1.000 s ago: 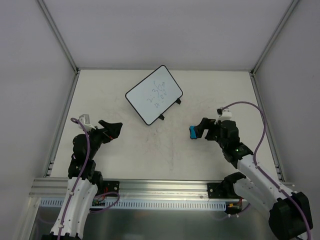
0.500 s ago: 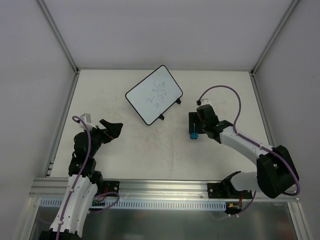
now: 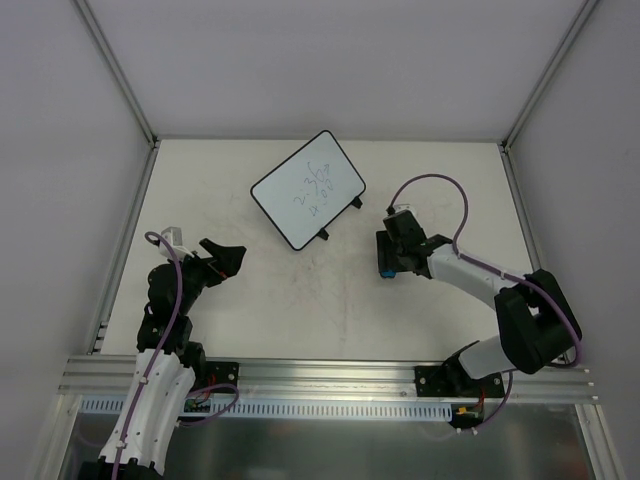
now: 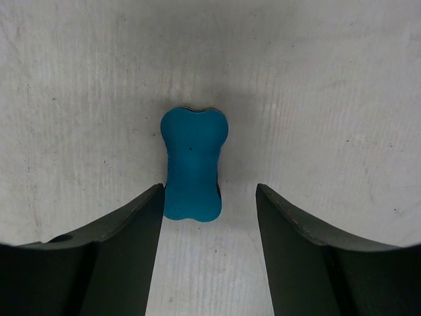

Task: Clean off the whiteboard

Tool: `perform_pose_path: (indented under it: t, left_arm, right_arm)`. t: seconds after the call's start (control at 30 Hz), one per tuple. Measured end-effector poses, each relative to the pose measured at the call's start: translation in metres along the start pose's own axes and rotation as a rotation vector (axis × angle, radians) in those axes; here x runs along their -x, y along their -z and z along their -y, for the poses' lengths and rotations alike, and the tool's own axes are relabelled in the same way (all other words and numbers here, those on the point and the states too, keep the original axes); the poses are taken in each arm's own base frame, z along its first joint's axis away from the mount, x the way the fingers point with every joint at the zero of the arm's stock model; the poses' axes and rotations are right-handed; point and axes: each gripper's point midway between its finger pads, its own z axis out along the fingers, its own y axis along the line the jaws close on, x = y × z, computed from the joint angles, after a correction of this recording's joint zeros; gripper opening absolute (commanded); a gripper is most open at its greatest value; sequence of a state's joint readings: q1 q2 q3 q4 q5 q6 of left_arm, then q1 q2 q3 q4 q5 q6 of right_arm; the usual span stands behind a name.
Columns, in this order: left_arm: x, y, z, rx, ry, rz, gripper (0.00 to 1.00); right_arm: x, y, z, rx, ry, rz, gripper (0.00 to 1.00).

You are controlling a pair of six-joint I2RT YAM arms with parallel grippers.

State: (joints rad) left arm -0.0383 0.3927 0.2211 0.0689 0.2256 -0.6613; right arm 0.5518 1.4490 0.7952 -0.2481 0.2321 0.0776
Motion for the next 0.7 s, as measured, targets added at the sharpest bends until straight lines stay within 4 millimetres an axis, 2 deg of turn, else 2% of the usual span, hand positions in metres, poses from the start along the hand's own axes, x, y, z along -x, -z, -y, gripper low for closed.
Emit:
perform_pose_path:
  t: [0.33, 0.5, 0.7]
  left_arm:
    - [-0.001, -0.001, -0.001, 0.003, 0.001, -0.004, 0.99]
    - [-0.002, -0.002, -0.002, 0.009, 0.003, -0.011, 0.99]
    - [-0.002, -0.002, -0.002, 0.007, 0.002, -0.009, 0.99]
  right_arm:
    - [0.000, -0.009, -0.006, -0.003, 0.017, -0.028, 0.57]
    - [0.001, -0.011, -0.007, -0.003, 0.019, -0.033, 0.48]
    - [-0.002, -0.014, -0.007, -0.007, 0.018, -0.044, 0.45]
